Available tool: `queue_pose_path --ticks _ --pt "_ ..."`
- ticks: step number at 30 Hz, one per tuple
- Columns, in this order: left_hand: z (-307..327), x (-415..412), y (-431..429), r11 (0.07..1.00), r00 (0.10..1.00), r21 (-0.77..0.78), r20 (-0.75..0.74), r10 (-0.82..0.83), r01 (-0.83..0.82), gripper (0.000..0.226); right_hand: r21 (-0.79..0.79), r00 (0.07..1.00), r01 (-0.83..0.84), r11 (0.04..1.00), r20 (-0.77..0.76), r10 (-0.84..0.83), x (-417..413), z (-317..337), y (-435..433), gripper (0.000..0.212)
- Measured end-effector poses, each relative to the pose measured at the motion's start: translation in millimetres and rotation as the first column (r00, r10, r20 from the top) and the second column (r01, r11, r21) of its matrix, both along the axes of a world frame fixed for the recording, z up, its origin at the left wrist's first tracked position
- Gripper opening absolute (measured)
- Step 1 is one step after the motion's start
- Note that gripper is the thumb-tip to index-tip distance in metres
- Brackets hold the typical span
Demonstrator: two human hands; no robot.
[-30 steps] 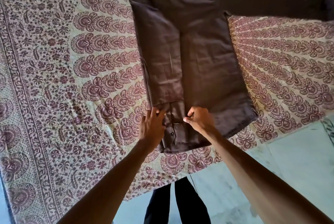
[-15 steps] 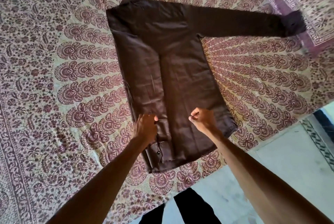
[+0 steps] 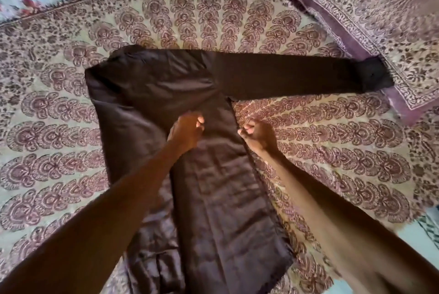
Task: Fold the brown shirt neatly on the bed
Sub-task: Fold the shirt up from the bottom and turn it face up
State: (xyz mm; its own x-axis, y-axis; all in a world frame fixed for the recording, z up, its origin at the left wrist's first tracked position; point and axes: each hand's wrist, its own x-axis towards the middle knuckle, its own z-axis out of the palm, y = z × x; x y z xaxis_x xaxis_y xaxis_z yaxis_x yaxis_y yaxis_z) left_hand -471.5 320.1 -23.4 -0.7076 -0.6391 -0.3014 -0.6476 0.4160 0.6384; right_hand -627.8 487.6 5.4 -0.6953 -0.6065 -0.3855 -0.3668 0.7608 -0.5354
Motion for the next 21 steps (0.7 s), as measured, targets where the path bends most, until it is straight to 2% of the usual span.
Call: queue_pose_path --ticks 2,4,8,11,13,15,18,21 --pt "4.6 -38.8 -26.9 0.999 0.999 -0.02 0.021 0.045 -0.044 0.035 0.031 0.999 -0.041 0.999 0.026 0.04 -23.4 -10.4 -33.0 0.037" --pt "2.5 -68.4 -50.9 0.993 0.997 -0.113 0.072 0.021 -0.013 0.035 0.052 0.997 -0.067 0.996 0.043 0.065 -38.1 -20.7 -58.2 0.045" --pt "0.8 -125.0 -93.4 0.931 0.984 -0.355 0.174 -0.027 0.088 0.061 0.085 0.996 -0.076 0.993 0.053 0.071 -51.1 -30.9 -79.5 0.053" --pt "4.3 -166.6 -122.6 0.907 0.97 -0.405 0.244 -0.015 0.116 0.074 -0.016 0.999 -0.029 0.999 0.013 0.029 -51.4 -39.3 -74.6 0.051" --pt "6.2 -186.5 -139.3 0.903 0.955 -0.39 0.289 -0.064 0.178 0.078 -0.085 0.999 -0.039 0.996 -0.015 0.038 -52.2 -45.0 -69.7 0.045" --pt "10.4 -197.2 -148.4 0.884 0.929 -0.398 0.355 -0.099 0.246 0.073 -0.148 0.999 -0.038 0.988 0.006 0.04 -53.2 -48.6 -66.0 0.035" --pt "16.9 -207.1 -158.2 0.832 0.911 -0.463 0.396 -0.114 0.305 0.049 -0.245 0.998 -0.035 0.969 0.047 0.048 -51.3 -51.7 -61.5 0.027" --pt "19.7 -199.4 -174.8 0.799 0.934 -0.532 0.342 -0.1 0.281 0.033 -0.356 0.985 -0.019 0.934 0.152 0.078 -41.4 -50.7 -63.4 0.034"
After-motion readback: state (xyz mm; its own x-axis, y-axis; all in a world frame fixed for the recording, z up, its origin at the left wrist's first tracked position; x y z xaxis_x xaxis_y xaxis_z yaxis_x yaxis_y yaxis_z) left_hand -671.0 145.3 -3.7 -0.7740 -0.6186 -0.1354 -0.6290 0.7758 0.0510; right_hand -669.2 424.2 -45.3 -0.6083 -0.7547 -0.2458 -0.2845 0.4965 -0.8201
